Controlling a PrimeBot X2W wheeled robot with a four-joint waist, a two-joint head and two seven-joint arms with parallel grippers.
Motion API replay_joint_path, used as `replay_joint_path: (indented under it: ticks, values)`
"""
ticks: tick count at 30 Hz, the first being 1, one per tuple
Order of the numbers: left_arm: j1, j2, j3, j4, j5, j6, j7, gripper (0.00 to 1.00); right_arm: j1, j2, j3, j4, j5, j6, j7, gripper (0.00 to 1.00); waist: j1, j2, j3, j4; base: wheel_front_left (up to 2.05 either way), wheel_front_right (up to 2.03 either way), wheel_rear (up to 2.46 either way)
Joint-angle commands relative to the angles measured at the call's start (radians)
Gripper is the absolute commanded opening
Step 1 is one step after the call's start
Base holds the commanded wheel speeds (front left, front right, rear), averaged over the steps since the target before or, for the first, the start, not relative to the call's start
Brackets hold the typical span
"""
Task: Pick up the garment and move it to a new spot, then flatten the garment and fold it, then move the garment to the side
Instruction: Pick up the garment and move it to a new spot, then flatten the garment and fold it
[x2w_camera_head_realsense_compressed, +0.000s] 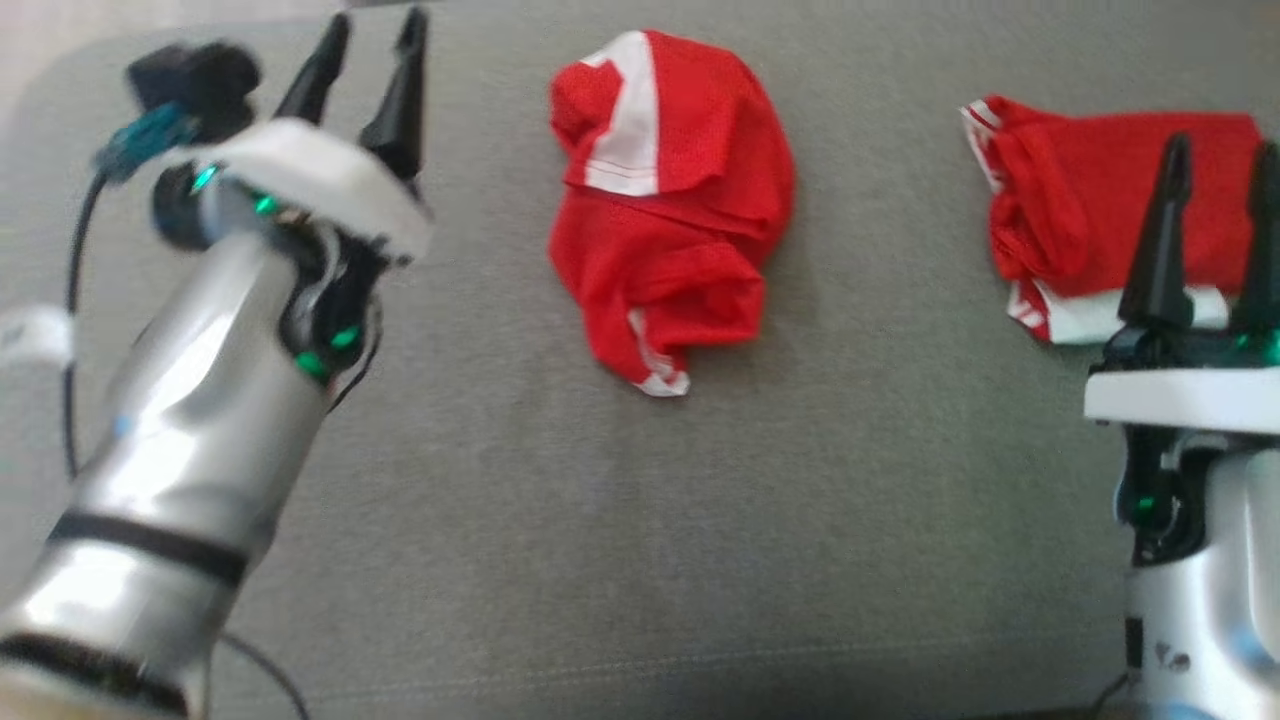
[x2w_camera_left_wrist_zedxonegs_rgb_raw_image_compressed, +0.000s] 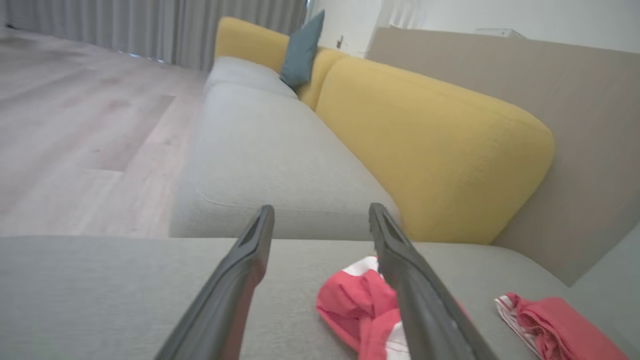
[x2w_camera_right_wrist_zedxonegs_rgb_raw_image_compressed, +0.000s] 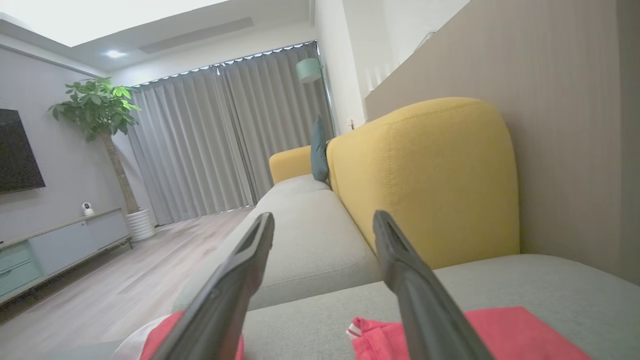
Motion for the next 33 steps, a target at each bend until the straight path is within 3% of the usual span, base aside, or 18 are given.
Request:
replay_joint_path:
  ticks: [1,8,15,20,25,33]
  values:
    - [-0.012,0.038,0.037,-0.031,0.011,0.005,-0.011,1.0,0.004,-0.002,0.027,-0.028,-0.008,0.007,0.003,1.0,0.0,0.0,-0.028,0.032,0.0,0.0,0.0]
    - [0.285,0.13,0.176,-0.269,0.123,0.07,-0.011,1.0,0.057,-0.002,0.054,-0.012,0.0,0.007,0.01,1.0,0.0,0.0,-0.073,0.102,0.0,0.0,0.0]
    - [0.571,0.073,0.277,-0.495,0.182,0.121,-0.011,1.0,0.114,-0.002,0.111,0.017,0.014,0.007,0.009,1.0,0.0,0.0,-0.093,0.148,0.0,0.0,0.0]
    - [0.618,0.043,0.294,-0.543,0.21,0.118,-0.012,1.0,0.126,-0.002,0.188,0.02,0.021,0.007,0.017,1.0,0.0,0.0,-0.089,0.173,0.0,0.0,0.0]
    - [0.617,0.029,0.29,-0.538,0.223,0.104,-0.012,1.0,0.12,-0.002,0.335,0.042,0.019,0.007,0.079,1.0,0.0,0.0,-0.072,0.195,0.0,0.0,0.0]
    - [0.606,-0.004,0.274,-0.507,0.232,0.085,-0.012,1.0,0.031,-0.002,0.467,0.196,0.028,0.007,0.23,1.0,0.0,0.0,-0.033,0.243,0.0,0.0,0.0]
